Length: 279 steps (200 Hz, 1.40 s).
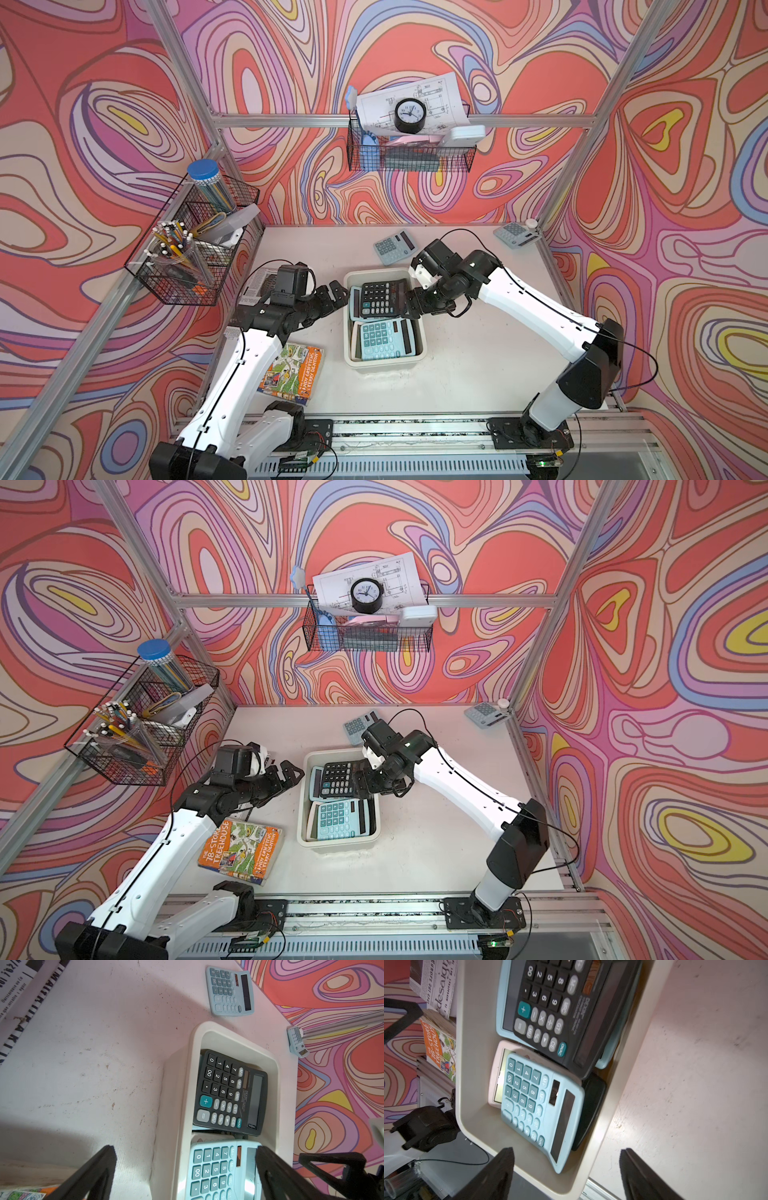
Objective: Put the calculator in the storage box
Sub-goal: Place the calculator in the storage box, then pick up the calculator at the center of the board.
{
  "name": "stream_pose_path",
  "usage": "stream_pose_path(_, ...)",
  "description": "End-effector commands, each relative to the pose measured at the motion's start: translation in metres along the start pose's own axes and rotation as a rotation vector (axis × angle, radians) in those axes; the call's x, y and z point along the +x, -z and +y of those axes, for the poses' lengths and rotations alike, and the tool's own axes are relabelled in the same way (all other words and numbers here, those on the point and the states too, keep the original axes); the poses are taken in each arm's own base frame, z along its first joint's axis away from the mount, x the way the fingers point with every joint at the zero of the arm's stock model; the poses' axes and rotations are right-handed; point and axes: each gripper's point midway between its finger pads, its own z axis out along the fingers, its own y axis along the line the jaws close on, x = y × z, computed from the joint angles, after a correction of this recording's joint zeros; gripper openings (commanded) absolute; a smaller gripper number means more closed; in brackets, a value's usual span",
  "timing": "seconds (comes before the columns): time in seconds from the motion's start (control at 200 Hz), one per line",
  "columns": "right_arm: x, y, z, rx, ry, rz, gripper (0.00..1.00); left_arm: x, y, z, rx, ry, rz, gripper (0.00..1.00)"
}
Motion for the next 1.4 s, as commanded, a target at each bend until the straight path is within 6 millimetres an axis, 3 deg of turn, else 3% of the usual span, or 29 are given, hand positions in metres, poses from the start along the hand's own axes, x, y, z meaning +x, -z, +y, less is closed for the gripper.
stream_pose_path(0.0,-0.028,0.016,-0.021,0.043,-0.059,-0.133,0.89,-0.02,0.009,-0.022,0.065,-0.057,-0.052,0.99)
stream_pose_path(0.18,-0.065,0.034,-0.078,0.097,-0.228,-0.282,0.91,-0.031,0.011,-0.034,0.109,-0.073,-0.089,0.99)
stream_pose_path(0.371,-0.091,0.047,-0.166,0.126,-0.496,-0.445,0.93,-0.03,0.006,-0.034,0.121,-0.083,-0.088,0.99)
stream_pose_path(0.451,-0.098,0.05,-0.197,0.066,-0.606,-0.491,0.98,-0.028,0.005,-0.034,0.128,-0.088,-0.085,0.99)
stream_pose_path(0.831,-0.102,0.059,-0.337,0.171,-0.937,-0.688,0.98,-0.009,-0.007,-0.018,0.118,-0.065,-0.013,0.98)
stream_pose_path(1.012,-0.105,0.054,-0.395,0.215,-1.063,-0.756,0.98,-0.01,-0.006,-0.009,0.086,-0.05,-0.053,0.98)
stream_pose_path(1.037,-0.102,0.043,-0.407,0.226,-1.091,-0.742,0.97,-0.011,-0.005,-0.008,0.079,-0.044,-0.061,0.99)
stream_pose_path(1.392,-0.11,0.024,-0.505,0.216,-1.264,-0.859,0.96,-0.02,-0.001,0.021,-0.008,0.015,-0.126,0.99)
